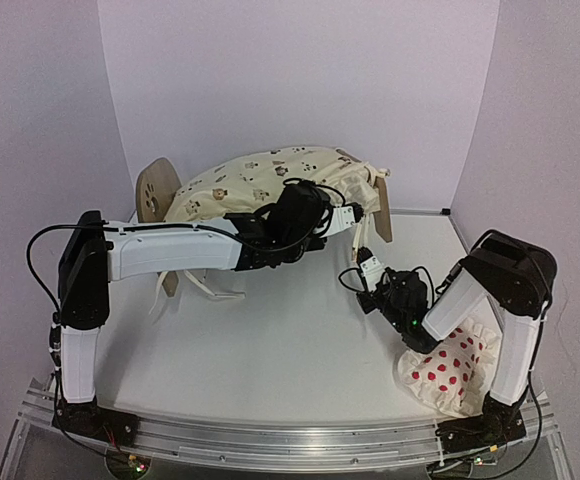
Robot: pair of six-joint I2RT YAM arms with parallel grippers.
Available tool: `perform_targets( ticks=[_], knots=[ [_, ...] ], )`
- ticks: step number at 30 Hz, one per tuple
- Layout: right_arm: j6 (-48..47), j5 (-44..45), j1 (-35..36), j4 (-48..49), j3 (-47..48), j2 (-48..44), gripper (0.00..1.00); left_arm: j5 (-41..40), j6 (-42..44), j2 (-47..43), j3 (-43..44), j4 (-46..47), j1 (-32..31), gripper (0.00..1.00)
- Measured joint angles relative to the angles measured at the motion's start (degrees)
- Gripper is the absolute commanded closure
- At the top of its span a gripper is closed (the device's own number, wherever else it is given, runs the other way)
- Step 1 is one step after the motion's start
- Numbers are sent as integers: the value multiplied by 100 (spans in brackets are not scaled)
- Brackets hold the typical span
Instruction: Set up the pet bed
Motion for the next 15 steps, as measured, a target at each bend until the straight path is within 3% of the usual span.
perform_targets(
  ticks=[6,15],
  knots=[
    [332,-298,54,2,-421,-253,100,-18,-58,0,-174,92,-9,58],
    [1002,-643,181,24,-1122,-430,100,52,-280,-27,-1167,224,-121,59]
  ],
)
